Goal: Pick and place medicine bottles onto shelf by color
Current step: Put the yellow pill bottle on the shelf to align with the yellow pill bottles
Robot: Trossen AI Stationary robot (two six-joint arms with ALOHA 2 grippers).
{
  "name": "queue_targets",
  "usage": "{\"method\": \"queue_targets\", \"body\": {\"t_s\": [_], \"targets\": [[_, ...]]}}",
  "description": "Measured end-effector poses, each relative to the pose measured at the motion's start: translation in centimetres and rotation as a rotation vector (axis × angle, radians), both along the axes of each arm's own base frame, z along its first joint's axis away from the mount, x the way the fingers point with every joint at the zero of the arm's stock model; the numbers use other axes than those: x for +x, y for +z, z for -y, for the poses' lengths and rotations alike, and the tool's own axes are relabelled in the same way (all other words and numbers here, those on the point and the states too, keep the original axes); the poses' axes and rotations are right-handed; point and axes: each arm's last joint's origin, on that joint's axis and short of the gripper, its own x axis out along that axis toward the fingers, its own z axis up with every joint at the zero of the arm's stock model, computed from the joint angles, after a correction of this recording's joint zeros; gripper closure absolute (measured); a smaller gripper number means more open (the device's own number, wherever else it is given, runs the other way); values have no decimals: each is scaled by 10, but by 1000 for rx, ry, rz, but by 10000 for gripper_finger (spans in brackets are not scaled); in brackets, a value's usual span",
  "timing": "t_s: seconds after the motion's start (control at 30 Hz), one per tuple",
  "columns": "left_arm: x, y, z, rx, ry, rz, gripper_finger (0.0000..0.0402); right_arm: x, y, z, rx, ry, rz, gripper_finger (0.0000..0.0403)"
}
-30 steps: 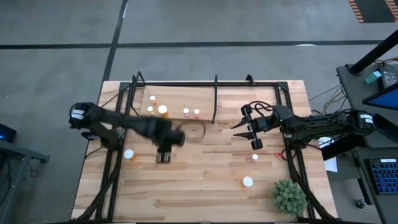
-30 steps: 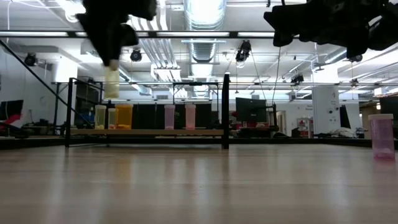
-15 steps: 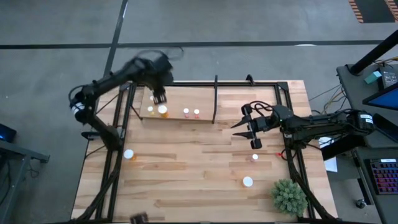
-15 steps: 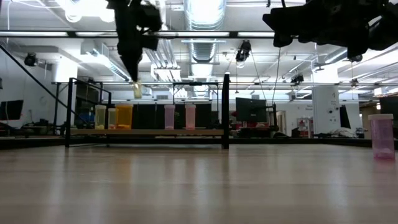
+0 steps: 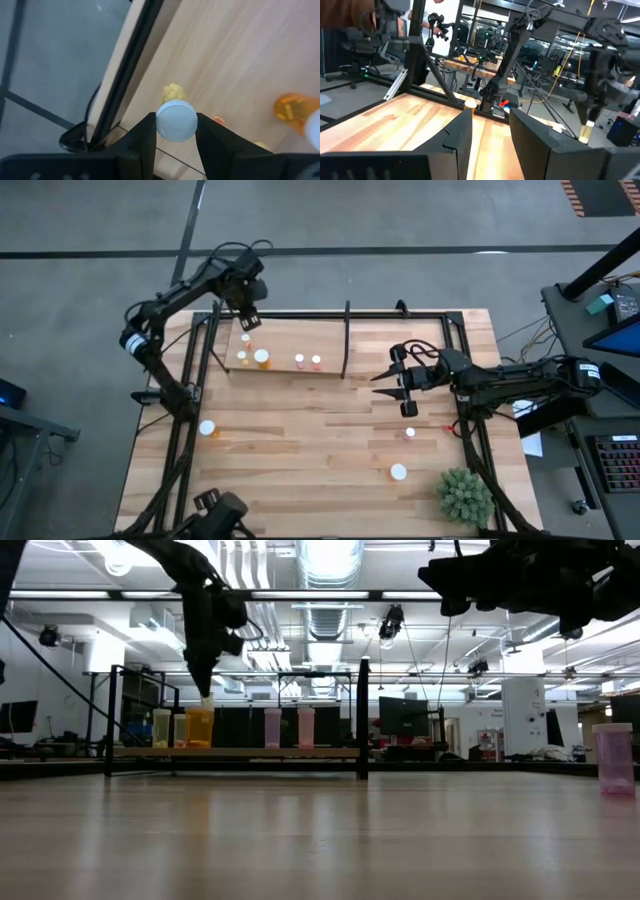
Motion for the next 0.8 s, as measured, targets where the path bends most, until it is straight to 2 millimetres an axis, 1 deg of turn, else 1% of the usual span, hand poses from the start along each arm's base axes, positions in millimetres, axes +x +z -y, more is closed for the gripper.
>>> {"method": "queue_targets", "body": {"t_s": [0.13, 0.27, 0.43, 0.8], "targets": [[6, -19, -10, -50, 6, -39, 299, 0, -1, 0, 1, 0, -6, 282], [9, -34, -15, -102, 11, -80, 299, 0, -1, 0, 2, 0, -11, 282], [10, -37, -17, -91, 20, -103, 299, 0, -1, 0, 2, 0, -11, 282], [4, -37, -21, -93, 137, -85, 299, 0, -1, 0, 9, 1, -12, 282]]}}
